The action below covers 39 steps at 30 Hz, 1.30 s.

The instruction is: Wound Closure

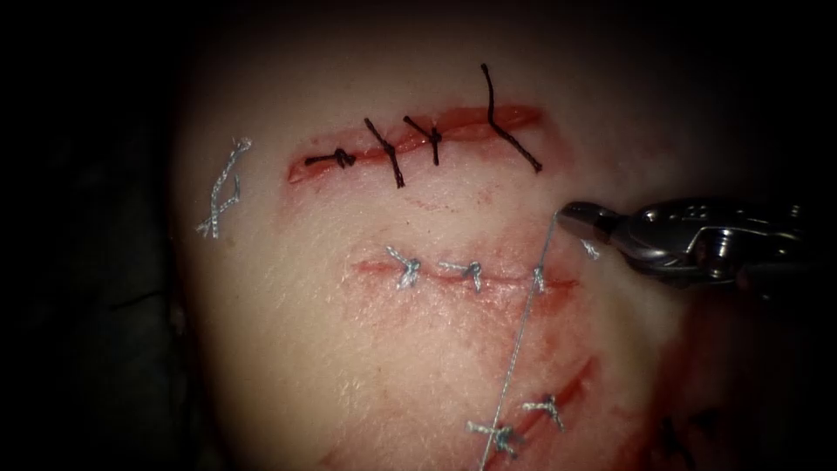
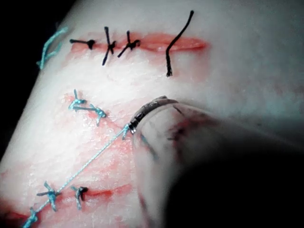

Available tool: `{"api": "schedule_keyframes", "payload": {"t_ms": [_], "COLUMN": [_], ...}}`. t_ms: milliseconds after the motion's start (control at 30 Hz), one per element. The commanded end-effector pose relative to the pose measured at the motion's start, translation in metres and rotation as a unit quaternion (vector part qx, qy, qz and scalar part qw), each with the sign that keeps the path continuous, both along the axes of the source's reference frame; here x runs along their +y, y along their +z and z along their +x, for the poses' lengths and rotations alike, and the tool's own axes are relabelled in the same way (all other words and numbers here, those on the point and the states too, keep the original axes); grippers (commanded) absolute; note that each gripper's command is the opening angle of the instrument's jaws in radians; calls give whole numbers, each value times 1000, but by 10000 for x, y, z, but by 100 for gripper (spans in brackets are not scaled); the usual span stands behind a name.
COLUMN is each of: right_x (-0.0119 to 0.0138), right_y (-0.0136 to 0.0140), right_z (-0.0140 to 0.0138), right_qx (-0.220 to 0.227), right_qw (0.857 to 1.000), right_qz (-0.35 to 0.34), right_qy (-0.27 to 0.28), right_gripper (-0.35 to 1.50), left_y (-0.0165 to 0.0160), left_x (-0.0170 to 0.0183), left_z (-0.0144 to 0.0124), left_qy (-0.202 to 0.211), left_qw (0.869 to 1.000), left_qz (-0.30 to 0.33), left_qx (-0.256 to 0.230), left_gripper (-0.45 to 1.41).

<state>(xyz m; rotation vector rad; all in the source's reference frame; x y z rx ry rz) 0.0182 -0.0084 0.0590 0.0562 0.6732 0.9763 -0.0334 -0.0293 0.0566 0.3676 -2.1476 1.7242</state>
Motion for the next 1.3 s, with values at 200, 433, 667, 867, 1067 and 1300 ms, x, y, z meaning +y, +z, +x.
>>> {"api": "schedule_keyframes", "payload": {"t_ms": [200,433,667,867,1067,1300], "right_x": [8,11,1,-1,-5,-52], "right_y": [6,8,-5,-71,-101,-62], "right_z": [7,4,6,-4,7,53], "right_qx": [4,0,65,87,154,225], "right_qw": [1000,1000,996,990,978,955], "right_qz": [-5,-4,9,19,73,71], "right_qy": [21,31,-61,-106,-123,-181], "right_gripper": [-35,-35,114,138,-35,-35], "left_y": [6,7,-23,-48,-47,-46], "left_x": [-4,-4,65,201,249,274], "left_z": [-1,2,20,50,55,36], "left_qy": [-3,-8,-86,-209,-245,-240], "left_qw": [1000,1000,996,961,927,884], "left_qz": [6,5,-26,-181,-283,-378], "left_qx": [-3,-3,1,18,8,-136], "left_gripper": [-45,-45,-45,-45,-45,-45]}}
